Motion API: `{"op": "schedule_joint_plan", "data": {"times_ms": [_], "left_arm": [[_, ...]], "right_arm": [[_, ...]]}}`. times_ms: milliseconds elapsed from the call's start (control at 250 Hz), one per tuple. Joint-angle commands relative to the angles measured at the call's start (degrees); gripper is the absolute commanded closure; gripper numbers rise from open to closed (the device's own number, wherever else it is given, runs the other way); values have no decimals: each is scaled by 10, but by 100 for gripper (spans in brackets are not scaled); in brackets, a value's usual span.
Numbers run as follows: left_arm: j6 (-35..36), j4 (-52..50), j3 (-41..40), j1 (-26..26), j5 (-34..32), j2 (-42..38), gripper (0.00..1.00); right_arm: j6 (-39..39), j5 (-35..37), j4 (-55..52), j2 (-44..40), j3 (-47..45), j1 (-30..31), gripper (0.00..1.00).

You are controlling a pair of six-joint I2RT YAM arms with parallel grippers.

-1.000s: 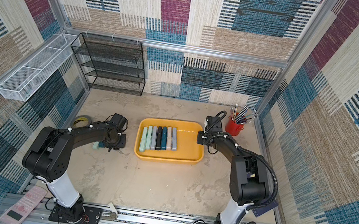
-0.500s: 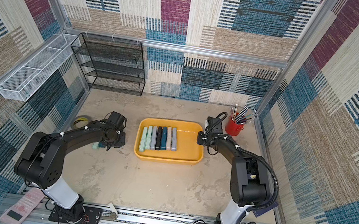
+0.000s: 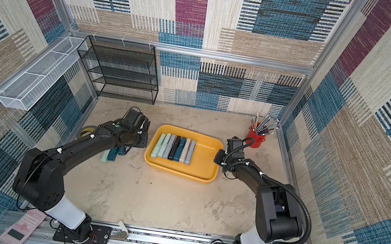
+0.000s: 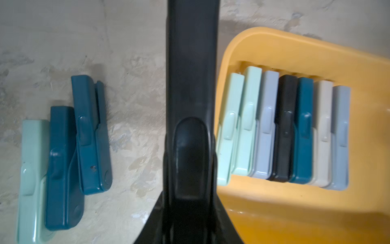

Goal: Put the pruning pliers into the storage box
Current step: Adjust the storage box at the center of the board, then place the pruning pliers in the storage box.

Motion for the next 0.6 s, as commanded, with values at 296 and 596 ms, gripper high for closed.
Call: {"op": "schedule_joint_plan", "data": {"times_ms": [296, 596], "left_arm": [[27, 11, 101, -94, 52, 90, 85], [31, 9, 138, -154, 73, 137, 85]], "right_arm": [[202, 58, 72, -32, -40, 83, 88], [123, 99, 36, -67, -11, 67, 51]]}}
